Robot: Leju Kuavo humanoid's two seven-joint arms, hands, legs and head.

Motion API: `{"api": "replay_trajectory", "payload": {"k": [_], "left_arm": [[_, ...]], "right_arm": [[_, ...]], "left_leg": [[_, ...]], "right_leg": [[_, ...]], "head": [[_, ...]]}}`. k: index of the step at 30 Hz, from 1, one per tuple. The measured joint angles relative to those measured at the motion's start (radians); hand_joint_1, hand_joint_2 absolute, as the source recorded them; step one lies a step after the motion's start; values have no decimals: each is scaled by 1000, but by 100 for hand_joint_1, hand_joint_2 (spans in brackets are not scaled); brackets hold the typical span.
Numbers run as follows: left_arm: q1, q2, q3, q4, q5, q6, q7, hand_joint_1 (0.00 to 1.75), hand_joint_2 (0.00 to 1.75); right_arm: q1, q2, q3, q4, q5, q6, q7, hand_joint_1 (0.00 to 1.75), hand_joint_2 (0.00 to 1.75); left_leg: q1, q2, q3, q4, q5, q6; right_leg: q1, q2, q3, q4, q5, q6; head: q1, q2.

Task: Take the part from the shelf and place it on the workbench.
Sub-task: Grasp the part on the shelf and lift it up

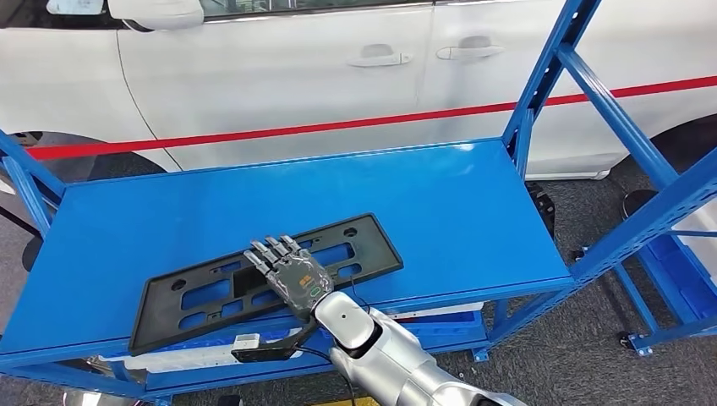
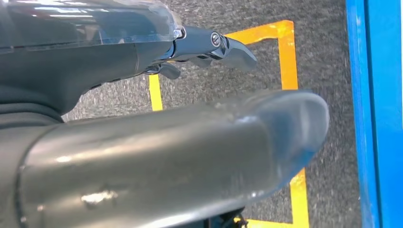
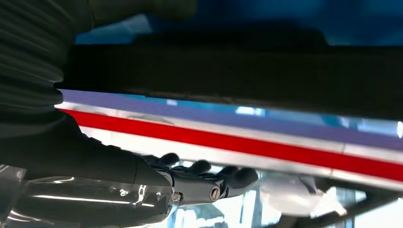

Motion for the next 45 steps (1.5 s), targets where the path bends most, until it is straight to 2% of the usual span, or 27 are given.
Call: {"api": "replay_trajectory", "payload": {"k": [2,5,6,7,8,10,12,15,17,18,20,21,22,23,25,26,28,31,33,35,36,37,38,40,41,43,45], "left_arm": [[-3,0,-4,0,-4,-2,2,0,0],[-3,1,-5,0,-4,-2,4,0,0],[-2,2,-5,0,-4,-2,5,0,0],[-1,3,-5,0,-4,-2,6,0,0],[-1,4,-5,0,-4,-2,7,0,0],[-2,7,-5,0,-4,-3,9,0,0],[-3,9,-5,0,-4,-4,10,0,0],[-2,11,-5,0,-4,-9,10,0,0],[-2,11,-5,0,-4,-13,9,0,0],[-3,11,-5,0,-4,-14,8,0,0],[-3,11,-5,0,-4,-15,5,0,0],[-2,12,-5,0,-4,-16,5,0,0],[-2,12,-5,0,-4,-16,4,0,0],[-2,12,-5,0,-4,-16,3,0,0],[-2,12,-5,0,-4,-16,2,0,0],[-2,12,-5,0,-4,-17,1,0,0],[-2,12,-5,0,-4,-17,0,0,0],[-2,12,-4,0,-2,-17,-4,0,0],[0,12,-4,0,-1,-16,-6,0,0],[2,12,-3,0,1,-16,-8,0,0],[4,13,-2,0,4,-16,-10,0,0],[6,14,1,0,8,-15,-13,0,0],[9,15,4,0,14,-14,-17,0,0],[15,18,15,0,28,-12,-30,0,0],[17,19,21,0,35,-12,-37,0,0],[19,20,35,0,46,-11,-49,0,0],[21,21,47,0,52,-8,-58,0,0]], "right_arm": [[-24,15,1,44,0,30,8,175,175],[-45,25,1,105,-8,39,15,175,175],[-50,27,1,121,-11,40,17,175,175],[-56,29,1,134,-15,41,18,175,175],[-62,30,1,145,-19,42,18,175,175],[-74,32,1,163,-28,46,20,175,175],[-82,32,-2,178,-36,48,23,175,175],[-87,31,-7,191,-44,46,25,175,175],[-90,30,-13,196,-52,45,25,175,175],[-90,30,-17,198,-56,45,24,175,175],[-90,27,-25,203,-64,45,22,175,175],[-89,26,-28,205,-67,43,21,175,175],[-89,25,-30,207,-69,41,19,175,175],[-89,25,-32,207,-71,39,18,175,175],[-89,25,-36,208,-73,35,15,175,175],[-89,25,-38,208,-74,34,13,175,175],[-89,25,-41,208,-80,26,1,175,175],[-89,26,-57,201,-115,2,-39,175,175],[-88,27,-71,192,-139,-7,-61,175,175],[-85,28,-82,185,-163,-14,-82,175,175],[-80,28,-89,177,-191,-19,-104,175,175],[-72,28,-99,163,-242,-23,-143,175,175],[-61,28,-111,137,-316,-22,-193,175,175],[-30,26,-135,29,-520,-7,-297,175,175],[-11,23,-143,-51,-632,5,-331,175,175],[36,11,-154,-250,-845,31,-353,175,175],[89,-10,-160,-441,-997,47,-341,175,175]], "left_leg": [[2,1,-14,41,-29,-10],[4,1,-101,222,-113,-19],[5,1,-124,265,-122,-21],[5,1,-130,272,-112,-21],[5,1,-115,239,-85,-20],[3,1,-49,102,-18,-14],[0,1,-2,7,11,-3],[-2,2,6,-12,13,13],[2,6,9,-19,19,27],[4,8,10,-22,21,32],[4,10,9,-22,22,36],[4,10,8,-22,21,36],[4,9,9,-21,21,36],[4,8,10,-21,20,35],[4,5,14,-20,18,31],[2,3,16,-18,15,26],[-1,1,17,-16,12,15],[2,0,18,-11,4,-3],[5,1,-9,54,-38,-11],[7,1,-67,186,-106,-17],[9,2,-93,243,-127,-21],[11,2,-105,269,-130,-23],[13,2,-97,256,-113,-25],[20,4,-33,134,-50,-29],[20,4,0,70,-30,-28],[17,0,33,2,-17,-18],[12,-5,31,-1,-16,0]], "right_leg": [[-4,-2,11,-11,3,-13],[-4,-6,18,-15,0,-23],[-3,-5,19,-15,-1,-24],[-2,-4,21,-15,-2,-24],[-2,-3,25,-14,-4,-23],[-1,-2,33,-13,-9,-16],[3,-2,36,-10,-14,-7],[2,-1,36,-11,-15,10],[0,-1,22,25,-41,20],[-1,-1,1,72,-69,25],[-5,-2,-64,205,-133,32],[-7,-2,-90,256,-149,35],[-9,-2,-100,274,-145,36],[-10,-3,-90,249,-122,36],[-11,-5,-25,118,-53,29],[-9,-6,7,54,-30,25],[-3,-6,35,-7,-16,14],[-1,-4,41,-19,-12,-4],[-6,-6,48,-29,-6,-18],[-5,-7,48,-30,-5,-23],[-4,-6,48,-30,-6,-23],[-4,-6,49,-29,-6,-23],[-3,-4,50,-28,-7,-22],[-4,4,52,-20,-12,-17],[-2,9,51,-14,-16,-11],[1,15,50,-7,-23,3],[-1,14,48,-8,-23,16]], "head": [[-3,0],[-6,0],[-6,0],[-6,0],[-6,0],[-7,0],[-6,0],[-4,0],[-2,0],[0,0],[3,0],[3,0],[3,0],[3,0],[3,0],[3,0],[1,0],[0,0],[-3,0],[-6,0],[-6,0],[-6,0],[-6,0],[-6,0],[-6,0],[-4,0],[-1,0]]}}
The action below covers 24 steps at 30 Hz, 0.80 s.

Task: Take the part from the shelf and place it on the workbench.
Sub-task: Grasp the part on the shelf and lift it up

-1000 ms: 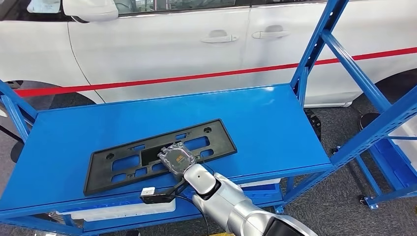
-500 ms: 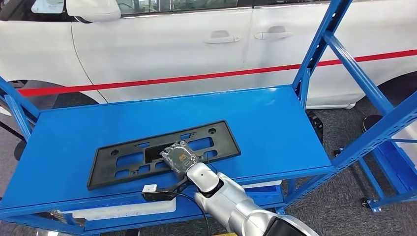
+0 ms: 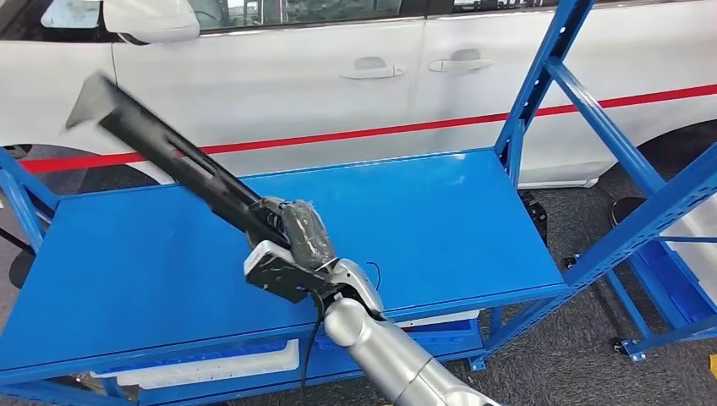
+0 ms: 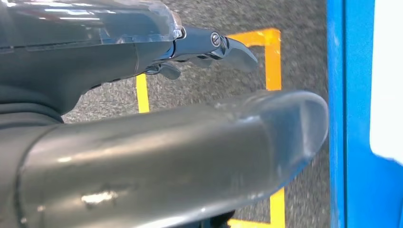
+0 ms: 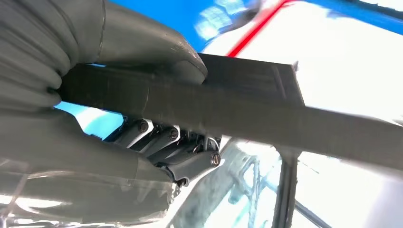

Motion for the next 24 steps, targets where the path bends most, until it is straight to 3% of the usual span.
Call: {"api": "replay_trajectory", "payload": {"k": [2,3,6,7,8,9,11,13,15,17,19,21,22,23,24], "left_arm": [[6,2,11,0,6,3,-4,0,0],[9,2,16,0,11,5,-7,0,0],[17,6,33,0,21,6,-15,0,0],[19,6,37,0,24,6,-17,0,0],[20,7,41,0,27,6,-21,0,0],[20,8,45,0,30,6,-24,0,0],[21,8,53,0,32,6,-33,0,0],[22,8,58,1,30,6,-38,0,0],[23,9,60,1,28,5,-40,0,0],[23,10,63,1,31,5,-40,0,0],[22,11,71,1,40,8,-38,0,0],[23,11,83,1,49,13,-31,0,0],[25,11,89,1,52,16,-27,0,0],[26,11,94,1,56,18,-22,0,0],[28,11,99,1,59,20,-18,0,0]], "right_arm": [[41,-32,-6,-180,-95,4,16,175,175],[51,-51,-13,-269,-132,2,19,175,175],[59,-105,-38,-469,-197,-4,11,175,175],[64,-123,-46,-515,-212,-5,8,175,175],[70,-141,-55,-554,-226,-7,5,175,175],[78,-156,-64,-591,-242,-10,0,175,175],[94,-181,-84,-653,-273,-19,-10,175,175],[113,-203,-104,-703,-305,-27,-21,175,175],[133,-220,-122,-740,-329,-31,-28,175,175],[150,-230,-135,-764,-344,-36,-30,175,175],[175,-235,-146,-779,-362,-49,-30,175,175],[222,-238,-160,-785,-383,-62,-32,175,175],[250,-239,-168,-786,-392,-63,-35,175,175],[279,-239,-174,-787,-398,-63,-40,175,175],[305,-240,-178,-787,-401,-59,-48,175,175]], "left_leg": [[0,-3,-5,-3,9,17],[1,-2,-9,-5,13,24],[-2,2,-15,-5,14,32],[-3,2,-15,-5,13,33],[-4,2,-14,-4,11,35],[-5,1,-11,-4,8,35],[-8,-2,-5,-3,2,32],[-12,-5,-4,-1,-4,24],[-13,-6,-4,-4,-7,14],[-13,-3,-5,2,-17,3],[-12,1,-35,70,-58,-6],[-10,3,-96,194,-112,-11],[-9,4,-123,243,-125,-12],[-9,4,-138,263,-121,-13],[-10,4,-134,247,-99,-11]], "right_leg": [[-6,-4,-13,20,-14,12],[-7,-6,-31,54,-36,17],[-9,-8,-129,242,-126,26],[-9,-9,-153,284,-133,27],[-9,-9,-160,288,-119,26],[-9,-9,-147,252,-87,22],[-5,-9,-87,115,-10,10],[0,-10,-48,23,22,0],[4,-10,-46,9,20,-6],[-3,-10,-40,1,21,-14],[-9,-14,-31,-7,21,-24],[-6,-19,-25,-8,16,-30],[-4,-21,-23,-7,14,-32],[-3,-22,-22,-6,12,-33],[-2,-21,-20,-5,9,-33]], "head": [[2,0],[3,0],[6,0],[6,0],[6,0],[7,0],[6,0],[6,0],[6,0],[6,0],[2,0],[-2,0],[-1,0],[-1,0],[-2,0]]}}
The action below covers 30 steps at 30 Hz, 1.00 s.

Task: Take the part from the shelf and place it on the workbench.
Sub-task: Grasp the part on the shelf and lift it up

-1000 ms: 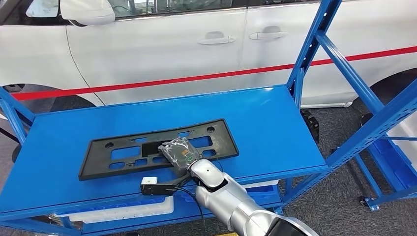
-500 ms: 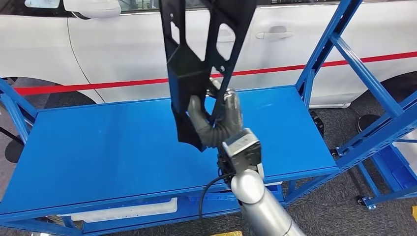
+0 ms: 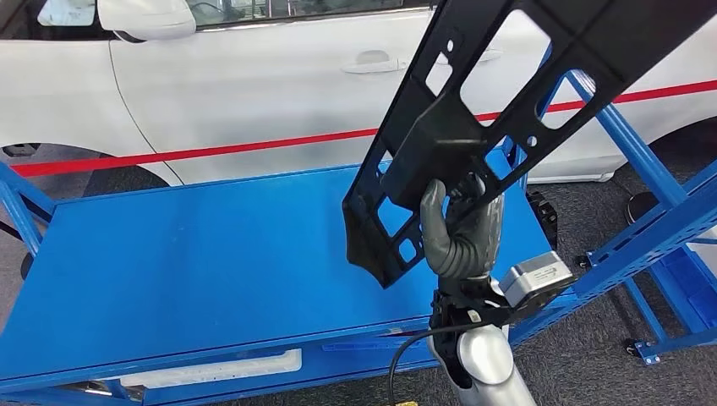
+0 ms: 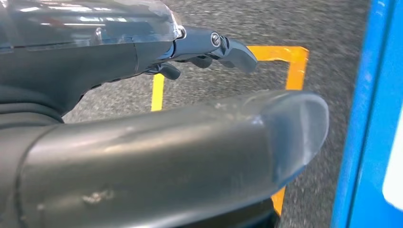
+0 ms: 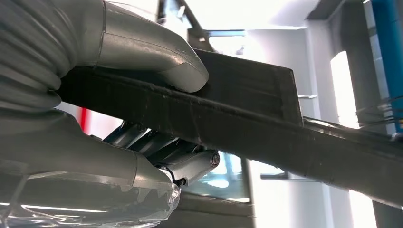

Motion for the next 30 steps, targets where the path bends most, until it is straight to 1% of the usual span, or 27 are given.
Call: {"api": "replay_trajectory", "payload": {"k": [1,2,3,4,5,6,7,8,9,10,12,13,14,15,16,17,18,19,20,21,23,24,25,26,28,29,30], "left_arm": [[1,0,6,0,4,2,3,0,0],[1,1,11,0,7,4,5,0,0],[1,2,16,0,10,6,6,0,0],[0,2,20,0,11,7,8,0,0],[-1,2,23,0,11,7,9,0,0],[-2,3,26,0,12,7,10,0,0],[-2,3,28,0,12,6,11,0,0],[-1,2,31,0,12,4,12,0,0],[-1,1,33,0,14,3,12,0,0],[-1,0,35,0,16,2,12,0,0],[-2,-1,40,0,20,2,13,0,0],[-2,-1,42,0,21,4,13,0,0],[-1,-1,45,0,22,6,14,0,0],[-1,-2,48,0,22,8,14,0,0],[-1,-2,51,0,23,10,15,0,0],[-1,-3,55,0,23,12,16,0,0],[-2,-4,57,0,23,13,17,0,0],[-3,-5,59,0,22,15,18,0,0],[-4,-5,60,0,21,16,20,0,0],[-4,-5,61,0,21,18,21,0,0],[-4,-6,63,0,19,21,24,0,0],[-4,-6,64,0,18,23,25,0,0],[-3,-6,65,0,17,25,26,0,0],[-3,-6,65,0,15,26,27,0,0],[-4,-6,65,0,13,27,29,0,0],[-5,-6,65,0,13,27,30,0,0],[-5,-6,66,0,13,27,31,0,0]], "right_arm": [[26,0,-2,-1,-1,5,-9,175,175],[50,0,-4,-2,-2,10,-19,175,175],[71,0,-7,-3,-2,14,-28,175,175],[88,0,-11,-4,-2,16,-34,175,175],[101,0,-14,-4,-2,18,-38,175,175],[112,0,-16,-4,-2,20,-40,175,175],[122,0,-19,-6,-2,23,-43,175,175],[134,0,-22,-8,-2,27,-48,175,175],[146,0,-25,-11,-1,32,-54,175,175],[159,0,-29,-14,-1,39,-62,175,175],[189,0,-37,-18,-1,55,-83,175,175],[208,0,-42,-19,-2,63,-94,175,175],[227,0,-46,-21,-3,71,-104,175,175],[245,0,-50,-23,-3,78,-112,175,175],[262,0,-53,-26,-3,83,-120,175,175],[278,0,-55,-30,-1,88,-129,175,175],[293,0,-57,-33,1,92,-138,175,175],[307,1,-59,-37,3,96,-147,175,175],[320,2,-60,-39,4,98,-155,175,175],[331,2,-62,-41,4,100,-160,175,175],[347,4,-66,-42,4,104,-167,175,175],[351,5,-68,-42,4,107,-170,175,175],[355,6,-69,-43,4,111,-172,175,175],[358,8,-70,-43,4,117,-175,175,175],[364,10,-72,-43,3,129,-178,175,175],[368,10,-72,-43,2,133,-179,175,175],[371,10,-73,-43,2,136,-180,175,175]], "left_leg": [[0,0,21,-51,37,3],[-1,0,50,-118,72,9],[-4,0,79,-180,98,15],[-6,0,98,-222,111,21],[-9,0,106,-241,113,25],[-11,0,108,-246,113,28],[-9,-1,108,-249,117,33],[-6,0,110,-255,122,38],[-3,1,111,-261,128,43],[0,3,110,-267,133,48],[0,4,104,-267,137,52],[0,4,101,-266,138,52],[0,4,97,-264,140,51],[1,4,94,-262,142,49],[2,4,91,-259,143,46],[3,3,87,-255,145,43],[2,3,82,-249,145,38],[1,2,78,-244,146,32],[0,1,75,-241,148,25],[-1,0,73,-240,151,17],[3,0,70,-240,156,4],[5,1,65,-232,145,-2],[6,1,53,-204,116,-6],[7,2,36,-155,74,-8],[7,2,-5,-20,-18,-11],[7,2,-12,29,-45,-10],[6,2,-2,44,-54,-7]], "right_leg": [[1,1,3,1,-3,1],[2,3,7,2,-6,2],[4,3,8,5,-9,6],[6,3,8,7,-11,10],[6,3,6,8,-11,14],[7,3,5,9,-10,19],[7,4,4,9,-9,23],[7,4,2,14,-15,28],[7,4,-4,32,-32,33],[6,5,-20,70,-61,38],[-1,5,-70,195,-134,48],[-4,4,-94,253,-159,51],[-7,4,-104,285,-168,55],[-11,3,-96,281,-159,57],[-15,3,-68,237,-134,59],[-19,2,-26,167,-103,61],[-19,3,12,99,-81,61],[-18,5,40,48,-65,57],[-17,8,52,21,-58,52],[-13,10,49,17,-57,45],[-12,11,41,17,-45,28],[-11,9,35,16,-38,19],[-12,7,28,15,-30,10],[-11,6,19,14,-21,3],[-5,3,-6,17,-6,-4],[-1,2,-18,18,2,-6],[3,1,-30,20,10,-7]], "head": [[0,0],[0,0],[0,0],[0,0],[1,0],[1,0],[1,0],[2,0],[4,0],[7,0],[12,0],[12,0],[12,0],[12,0],[12,0],[12,0],[13,0],[12,0],[12,0],[11,0],[11,0],[10,0],[9,0],[7,0],[4,0],[4,0],[4,0]]}}
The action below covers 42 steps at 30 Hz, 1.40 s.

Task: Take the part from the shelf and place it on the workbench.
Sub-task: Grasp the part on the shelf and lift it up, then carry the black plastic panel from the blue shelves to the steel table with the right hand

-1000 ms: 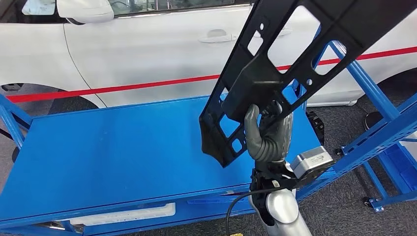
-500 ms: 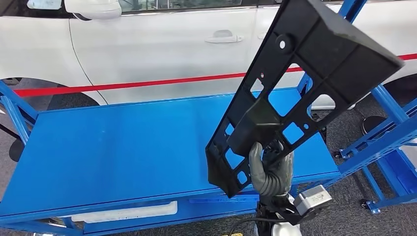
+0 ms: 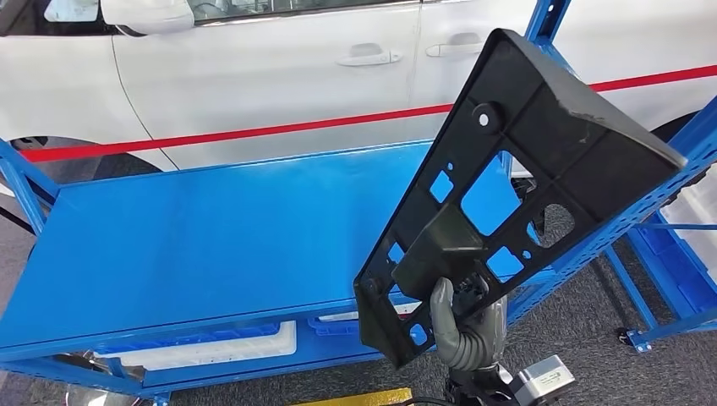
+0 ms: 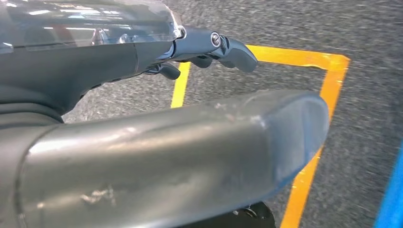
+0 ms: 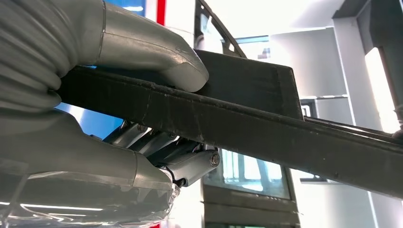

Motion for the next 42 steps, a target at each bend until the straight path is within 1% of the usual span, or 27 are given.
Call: {"api": "replay_trajectory", "payload": {"k": [1,4,6,9,11,13,14,15,16,18,20,21,24,25,26,28,29,30,31,32,34,36,37,39,40,41,42], "left_arm": [[0,0,0,0,0,0,0,0,0],[-6,0,0,0,-2,0,3,0,0],[-10,-1,0,0,-5,2,6,0,0],[-9,-4,1,1,-9,3,13,0,0],[-9,-7,1,2,-9,4,15,0,0],[-10,-7,1,2,-9,4,17,0,0],[-10,-7,1,2,-9,3,18,0,0],[-9,-7,1,2,-9,2,19,0,0],[-9,-8,1,2,-9,2,20,0,0],[-10,-9,2,2,-8,0,21,0,0],[-11,-9,4,2,-8,-1,22,0,0],[-12,-9,5,2,-8,-2,22,0,0],[-10,-9,10,2,-7,-3,23,0,0],[-9,-9,12,2,-7,-3,23,0,0],[-8,-9,14,2,-7,-3,23,0,0],[-8,-9,17,2,-6,-3,24,0,0],[-8,-9,17,2,-6,-3,24,0,0],[-8,-9,18,2,-5,-4,24,0,0],[-8,-9,18,2,-4,-6,23,0,0],[-8,-9,18,2,-3,-8,23,0,0],[-10,-7,19,1,-1,-13,23,0,0],[-14,-5,19,1,-1,-17,23,0,0],[-15,-5,19,1,-1,-18,23,0,0],[-16,-6,19,1,0,-18,22,0,0],[-16,-6,19,1,0,-18,22,0,0],[-16,-6,19,1,0,-19,22,0,0],[-16,-7,20,1,0,-19,22,0,0]], "right_arm": [[3,0,0,0,0,2,0,175,175],[6,0,-1,-3,-2,12,-10,175,175],[9,0,-1,-6,-5,29,-27,175,175],[14,0,-1,-11,-6,45,-45,175,175],[18,0,-2,-15,-5,51,-51,175,175],[21,-1,-2,-16,-4,56,-57,175,175],[23,-1,-2,-16,-2,59,-60,175,175],[25,-2,-2,-16,2,64,-63,175,175],[27,-2,-2,-16,6,71,-65,175,175],[30,-2,-3,-16,15,88,-68,175,175],[33,-3,-3,-16,17,106,-71,175,175],[36,-3,-3,-16,15,115,-72,175,175],[44,-3,-6,-16,10,131,-73,175,175],[46,-3,-6,-16,10,133,-73,175,175],[47,-3,-7,-16,10,134,-73,175,175],[50,-3,-9,-16,10,135,-73,175,175],[52,-3,-10,-16,10,136,-73,175,175],[53,-3,-11,-16,10,136,-73,175,175],[54,-3,-12,-16,10,137,-73,175,175],[54,-3,-13,-16,10,138,-72,175,175],[55,-3,-14,-16,10,141,-71,175,175],[54,-3,-16,-16,12,144,-70,175,175],[54,-3,-16,-16,12,145,-69,175,175],[55,-3,-17,-16,13,146,-68,175,175],[55,-3,-18,-16,13,145,-67,175,175],[56,-3,-18,-16,13,145,-67,175,175],[56,-3,-19,-16,13,145,-66,175,175]], "left_leg": [[-2,0,32,-27,8,6],[-17,2,186,-244,61,37],[-27,4,222,-309,75,50],[-26,7,212,-322,110,62],[-19,13,192,-334,140,71],[-18,15,163,-334,163,75],[-18,16,147,-331,173,73],[-17,16,131,-327,183,71],[-16,17,114,-321,191,67],[-13,17,83,-304,203,58],[-14,16,62,-286,212,47],[-15,15,57,-280,217,40],[-11,14,47,-279,230,19],[-9,13,38,-267,211,13],[-7,12,24,-236,174,8],[-6,12,-8,-121,68,2],[-6,12,-18,-58,32,1],[-6,11,-16,-16,21,2],[-7,11,1,-5,33,6],[-9,11,37,-31,59,12],[-18,8,148,-165,90,34],[-27,7,232,-290,79,51],[-32,7,247,-320,73,55],[-32,10,242,-337,94,61],[-30,13,235,-343,108,66],[-27,15,224,-350,124,71],[-25,18,211,-352,138,74]], "right_leg": [[4,0,-10,2,7,-1],[13,0,-31,4,30,2],[12,-3,-36,3,44,13],[9,-3,-41,-2,55,31],[6,0,-63,46,-8,43],[-2,1,-94,164,-109,54],[-7,1,-102,219,-136,60],[-10,1,-96,252,-140,65],[-14,1,-75,252,-124,69],[-21,0,15,154,-82,74],[-19,2,100,33,-84,68],[-16,4,118,2,-93,61],[-11,6,106,-7,-79,32],[-11,5,95,-9,-68,23],[-12,5,82,-11,-56,15],[-10,4,51,-10,-32,6],[-7,4,35,-8,-20,5],[-4,4,19,-6,-9,4],[-1,4,3,-4,1,4],[2,4,-11,-1,11,4],[7,5,-30,2,29,6],[6,3,-36,1,46,15],[3,1,-36,-2,55,21],[0,-1,-37,-9,69,34],[-1,0,-42,-3,56,39],[-1,1,-51,19,23,44],[-3,2,-65,62,-28,48]], "head": [[0,0],[1,0],[1,0],[-1,0],[2,0],[6,0],[7,0],[7,0],[7,0],[8,0],[9,0],[10,0],[13,0],[12,0],[10,0],[6,0],[5,0],[6,0],[6,0],[6,0],[6,0],[6,0],[3,0],[-2,0],[-3,0],[-1,0],[1,0]]}}
